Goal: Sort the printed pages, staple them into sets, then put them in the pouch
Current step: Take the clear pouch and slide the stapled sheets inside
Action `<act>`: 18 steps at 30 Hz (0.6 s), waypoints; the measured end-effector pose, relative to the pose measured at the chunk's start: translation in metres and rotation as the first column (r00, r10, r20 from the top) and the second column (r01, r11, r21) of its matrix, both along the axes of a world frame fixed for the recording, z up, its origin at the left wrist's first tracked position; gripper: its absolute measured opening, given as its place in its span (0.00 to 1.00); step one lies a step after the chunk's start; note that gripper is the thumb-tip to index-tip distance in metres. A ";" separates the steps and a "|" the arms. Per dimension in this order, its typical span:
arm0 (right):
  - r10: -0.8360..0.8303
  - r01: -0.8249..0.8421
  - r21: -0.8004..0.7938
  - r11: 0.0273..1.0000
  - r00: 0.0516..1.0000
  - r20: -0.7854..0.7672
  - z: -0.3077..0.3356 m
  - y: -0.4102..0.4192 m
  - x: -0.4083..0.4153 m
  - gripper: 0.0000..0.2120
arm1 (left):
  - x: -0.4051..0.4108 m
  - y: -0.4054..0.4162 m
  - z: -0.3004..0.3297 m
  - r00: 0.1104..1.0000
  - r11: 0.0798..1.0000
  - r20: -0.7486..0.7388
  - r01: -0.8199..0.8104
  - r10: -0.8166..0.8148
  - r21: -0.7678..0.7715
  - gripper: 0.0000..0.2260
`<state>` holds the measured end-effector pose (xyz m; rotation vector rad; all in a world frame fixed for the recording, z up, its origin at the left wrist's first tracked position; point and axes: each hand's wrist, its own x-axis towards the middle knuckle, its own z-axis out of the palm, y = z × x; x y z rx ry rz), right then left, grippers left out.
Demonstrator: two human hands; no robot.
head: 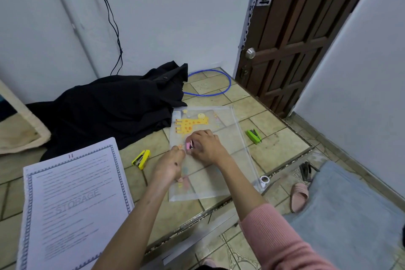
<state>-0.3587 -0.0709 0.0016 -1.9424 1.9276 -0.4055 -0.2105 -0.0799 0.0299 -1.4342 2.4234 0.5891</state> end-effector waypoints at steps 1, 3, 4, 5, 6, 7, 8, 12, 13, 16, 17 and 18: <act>-0.024 0.024 -0.022 0.999 1.000 -0.009 -0.001 0.001 -0.003 0.15 | 0.000 0.000 0.000 1.000 1.000 0.004 0.002 -0.002 -0.003 0.31; -0.115 0.116 -0.042 0.992 0.993 0.041 -0.001 0.003 -0.010 0.14 | 0.000 -0.001 -0.001 1.000 1.000 0.001 0.003 -0.003 -0.006 0.31; -0.171 0.174 -0.052 0.983 0.983 0.063 -0.002 0.007 -0.015 0.14 | 0.000 0.000 0.000 1.000 1.000 0.001 0.005 -0.005 -0.005 0.31; -0.222 0.226 -0.069 0.972 0.974 0.052 -0.003 0.011 -0.022 0.15 | 0.001 0.000 -0.001 1.000 1.000 0.002 0.007 -0.007 -0.003 0.31; -0.274 0.274 -0.088 0.958 0.962 0.010 -0.006 0.018 -0.030 0.17 | 0.001 0.000 -0.001 1.000 1.000 0.003 0.011 -0.011 -0.006 0.31; -0.329 0.323 -0.111 0.940 0.943 -0.044 -0.008 0.024 -0.040 0.19 | 0.001 0.000 -0.002 1.000 1.000 0.005 0.016 -0.016 -0.014 0.31; -0.389 0.375 -0.143 0.916 0.917 -0.088 -0.011 0.032 -0.051 0.19 | 0.001 0.000 -0.003 1.000 0.999 0.008 0.023 -0.023 -0.023 0.32; -0.509 0.479 -0.202 0.854 0.850 -0.135 -0.015 0.049 -0.085 0.16 | -0.002 0.000 -0.002 0.997 0.999 0.054 0.052 -0.052 -0.001 0.36; -0.505 0.476 -0.191 0.858 0.850 -0.148 -0.015 0.049 -0.090 0.15 | -0.003 0.001 -0.002 0.997 0.999 0.061 0.051 -0.051 0.001 0.36; -0.500 0.483 -0.141 0.864 0.857 -0.126 -0.016 0.044 -0.101 0.16 | -0.004 0.002 -0.004 0.999 1.000 0.050 0.018 -0.018 -0.002 0.34; -0.507 0.496 -0.122 0.860 0.857 -0.095 -0.017 0.042 -0.103 0.17 | -0.003 0.003 -0.003 0.999 1.000 0.049 0.006 -0.006 0.000 0.34; -0.517 0.510 -0.104 0.854 0.854 -0.060 -0.017 0.039 -0.105 0.18 | -0.001 0.004 -0.002 0.999 1.000 0.048 -0.004 0.004 -0.002 0.34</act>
